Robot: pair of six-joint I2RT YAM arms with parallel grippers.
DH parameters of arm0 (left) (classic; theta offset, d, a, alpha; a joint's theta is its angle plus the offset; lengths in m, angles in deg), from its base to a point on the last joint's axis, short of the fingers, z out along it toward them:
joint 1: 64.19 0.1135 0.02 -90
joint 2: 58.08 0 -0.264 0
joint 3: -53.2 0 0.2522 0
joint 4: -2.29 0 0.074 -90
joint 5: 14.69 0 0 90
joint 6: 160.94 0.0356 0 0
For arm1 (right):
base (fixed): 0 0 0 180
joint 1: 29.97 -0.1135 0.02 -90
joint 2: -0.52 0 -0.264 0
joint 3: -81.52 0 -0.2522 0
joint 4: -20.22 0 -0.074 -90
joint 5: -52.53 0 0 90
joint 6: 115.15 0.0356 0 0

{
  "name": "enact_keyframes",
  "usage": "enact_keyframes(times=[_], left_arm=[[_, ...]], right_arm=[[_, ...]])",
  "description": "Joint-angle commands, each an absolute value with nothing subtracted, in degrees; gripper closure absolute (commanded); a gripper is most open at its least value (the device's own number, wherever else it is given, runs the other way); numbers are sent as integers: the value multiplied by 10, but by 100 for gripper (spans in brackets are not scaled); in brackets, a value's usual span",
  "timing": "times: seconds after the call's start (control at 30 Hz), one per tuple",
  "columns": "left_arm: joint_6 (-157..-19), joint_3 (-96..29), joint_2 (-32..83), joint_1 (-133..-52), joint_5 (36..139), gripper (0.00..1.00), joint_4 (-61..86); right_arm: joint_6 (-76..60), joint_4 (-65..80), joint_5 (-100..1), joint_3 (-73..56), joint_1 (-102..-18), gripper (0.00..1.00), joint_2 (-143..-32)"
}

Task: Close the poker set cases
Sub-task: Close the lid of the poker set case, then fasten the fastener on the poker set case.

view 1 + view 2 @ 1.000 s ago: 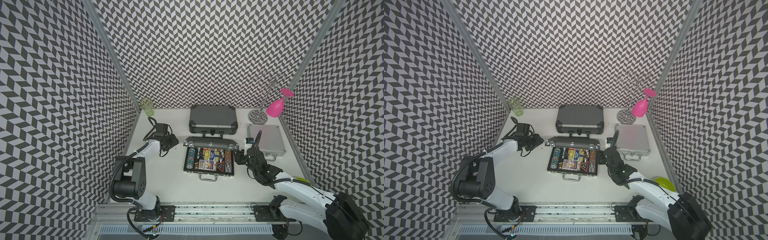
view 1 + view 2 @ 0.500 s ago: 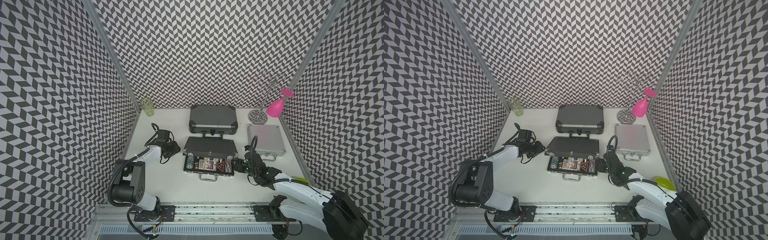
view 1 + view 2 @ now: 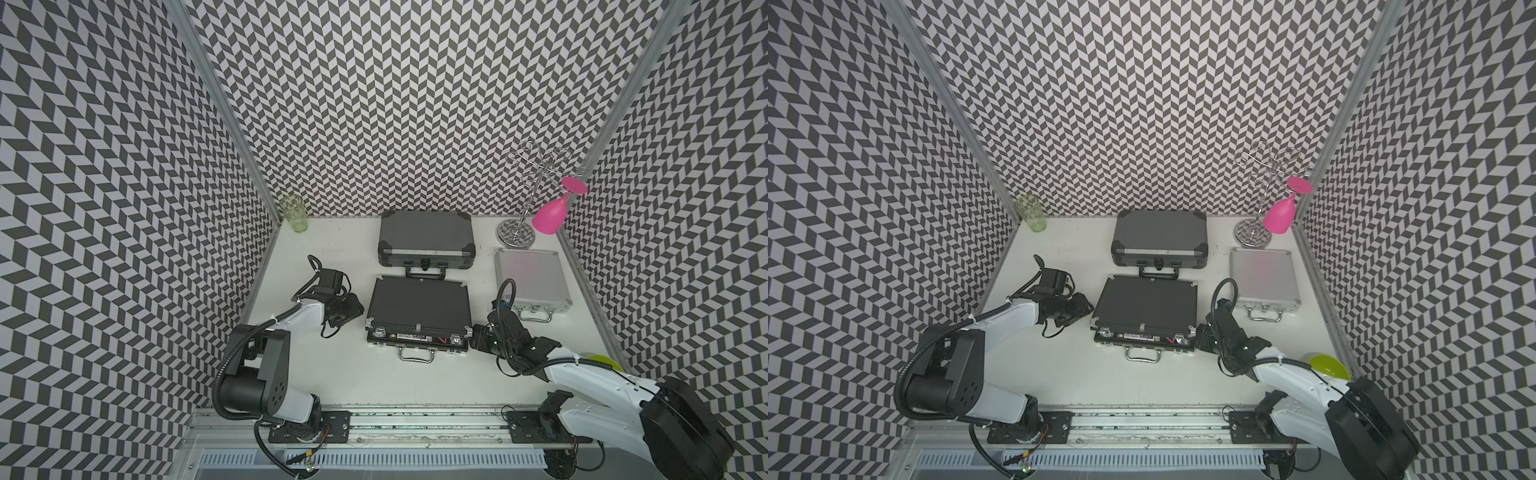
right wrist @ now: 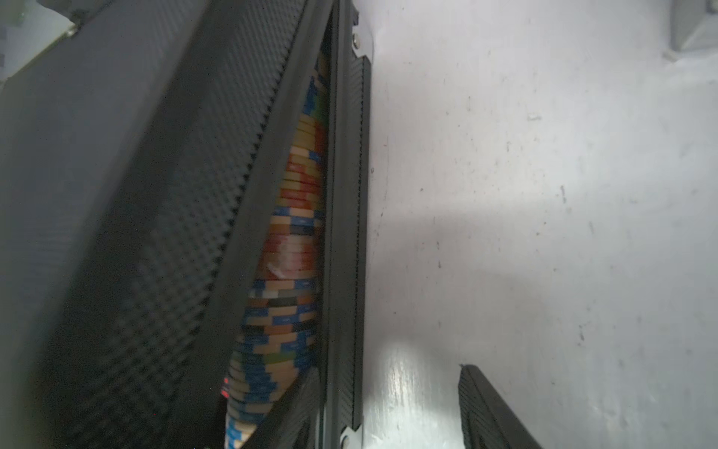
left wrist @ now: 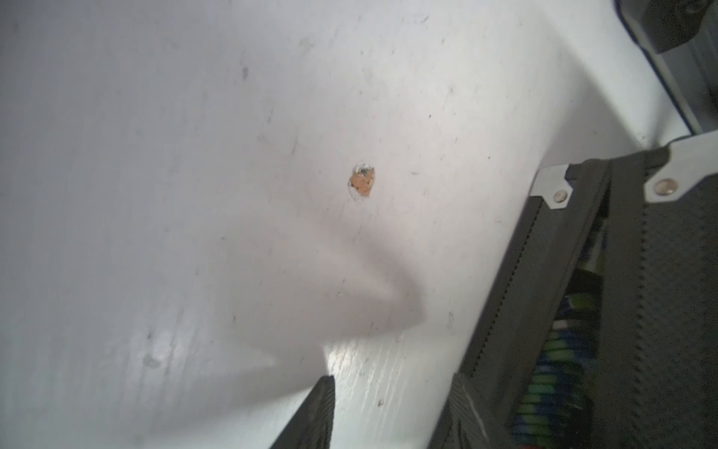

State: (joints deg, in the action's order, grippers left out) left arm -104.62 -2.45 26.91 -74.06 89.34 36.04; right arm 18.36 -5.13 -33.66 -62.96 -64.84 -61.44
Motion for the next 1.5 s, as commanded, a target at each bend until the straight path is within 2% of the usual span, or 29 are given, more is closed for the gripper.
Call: enact_keyframes(times=[0.0,0.33,0.53,0.67,0.93,1.17,1.33,1.47], left_arm=[[-1035,-30,252,-741,870,47,366],[-1040,-16,246,-738,902,45,351],[-1034,-58,180,-746,906,37,382],[-1021,-69,170,-753,926,33,373],[-973,-64,240,-816,989,28,360],[-998,-22,242,-834,1045,35,316],[-1015,2,227,-862,1061,46,300],[-1018,2,246,-876,1051,52,298]], right_arm=[[206,-112,-298,-621,-649,42,-588],[203,-141,-268,-580,-649,41,-566],[162,-138,-285,-500,-649,40,-577],[148,-93,-328,-492,-649,39,-612],[137,-58,-372,-494,-649,38,-708],[134,-14,-420,-533,-639,44,-756],[128,23,-454,-555,-608,59,-773],[111,27,-460,-553,-580,63,-783]])
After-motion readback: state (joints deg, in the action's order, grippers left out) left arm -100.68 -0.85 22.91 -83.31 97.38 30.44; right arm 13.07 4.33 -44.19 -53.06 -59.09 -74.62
